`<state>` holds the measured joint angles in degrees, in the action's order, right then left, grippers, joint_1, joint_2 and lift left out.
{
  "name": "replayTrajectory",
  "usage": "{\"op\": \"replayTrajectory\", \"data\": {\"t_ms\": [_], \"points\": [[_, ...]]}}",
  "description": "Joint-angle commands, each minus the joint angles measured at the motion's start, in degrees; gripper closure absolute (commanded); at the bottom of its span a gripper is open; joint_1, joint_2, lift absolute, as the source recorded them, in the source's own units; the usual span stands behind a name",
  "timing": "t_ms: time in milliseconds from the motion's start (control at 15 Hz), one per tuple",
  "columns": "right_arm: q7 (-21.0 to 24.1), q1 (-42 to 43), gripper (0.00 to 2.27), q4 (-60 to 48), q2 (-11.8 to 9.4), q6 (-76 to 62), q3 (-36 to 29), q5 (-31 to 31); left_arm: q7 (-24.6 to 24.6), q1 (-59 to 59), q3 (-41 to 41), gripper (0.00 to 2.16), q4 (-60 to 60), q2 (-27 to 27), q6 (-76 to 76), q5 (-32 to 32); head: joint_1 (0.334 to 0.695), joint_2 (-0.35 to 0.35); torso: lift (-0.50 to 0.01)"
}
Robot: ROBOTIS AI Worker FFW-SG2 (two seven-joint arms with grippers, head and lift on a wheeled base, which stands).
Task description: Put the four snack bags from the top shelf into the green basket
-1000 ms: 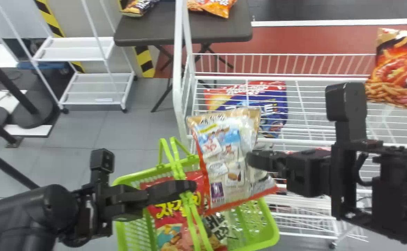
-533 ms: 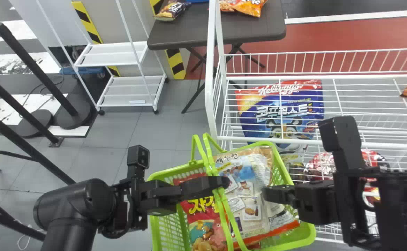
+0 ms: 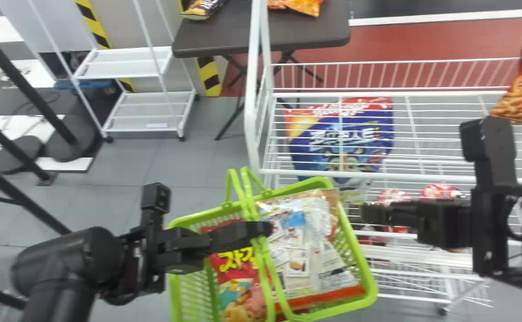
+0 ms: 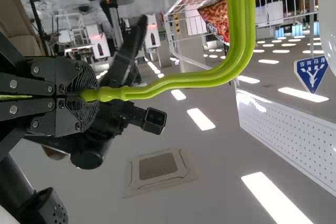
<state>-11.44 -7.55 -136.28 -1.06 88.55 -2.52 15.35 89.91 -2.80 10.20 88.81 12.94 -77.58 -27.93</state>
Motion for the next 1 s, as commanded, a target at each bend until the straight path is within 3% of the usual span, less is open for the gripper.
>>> {"op": "replayTrajectory", "data": {"t_ms": [0,67,133,400,600,933], "points": [[0.01,3.51,0.06,0.66,-0.52,0.53,-5.48,-9.03,0.66,-0.1,0.08,2.15,0.05,0.16,-0.08,-0.11,0.695,0.031,0.0],[0.01,5.27,0.06,3.92,-0.88,-7.21,-7.32,-13.24,0.66,-0.1,0.08,2.15,-0.04,0.16,-0.08,-0.19,0.695,-0.009,0.0],[0.01,7.03,0.06,7.87,-0.96,-15.12,-9.43,-14.83,0.66,-0.1,-0.01,2.15,0.05,0.25,-0.26,-0.19,0.695,-0.113,0.0],[0.01,17.66,0.06,27.73,-2.02,-28.83,-14.79,-19.92,0.66,-0.1,-0.1,2.15,-0.04,0.25,-0.26,-0.28,0.695,-0.268,0.0],[0.01,25.31,0.07,41.88,-2.46,-36.39,-18.22,-21.24,0.66,-0.1,0.17,2.15,-0.48,0.34,-0.26,-0.37,0.695,-0.308,0.0],[2.3,37.35,0.07,65.53,-4.13,-52.91,-18.93,-30.38,0.66,-0.19,0.61,2.15,-1.89,0.51,0.27,-0.54,0.695,-0.334,0.0]]}}
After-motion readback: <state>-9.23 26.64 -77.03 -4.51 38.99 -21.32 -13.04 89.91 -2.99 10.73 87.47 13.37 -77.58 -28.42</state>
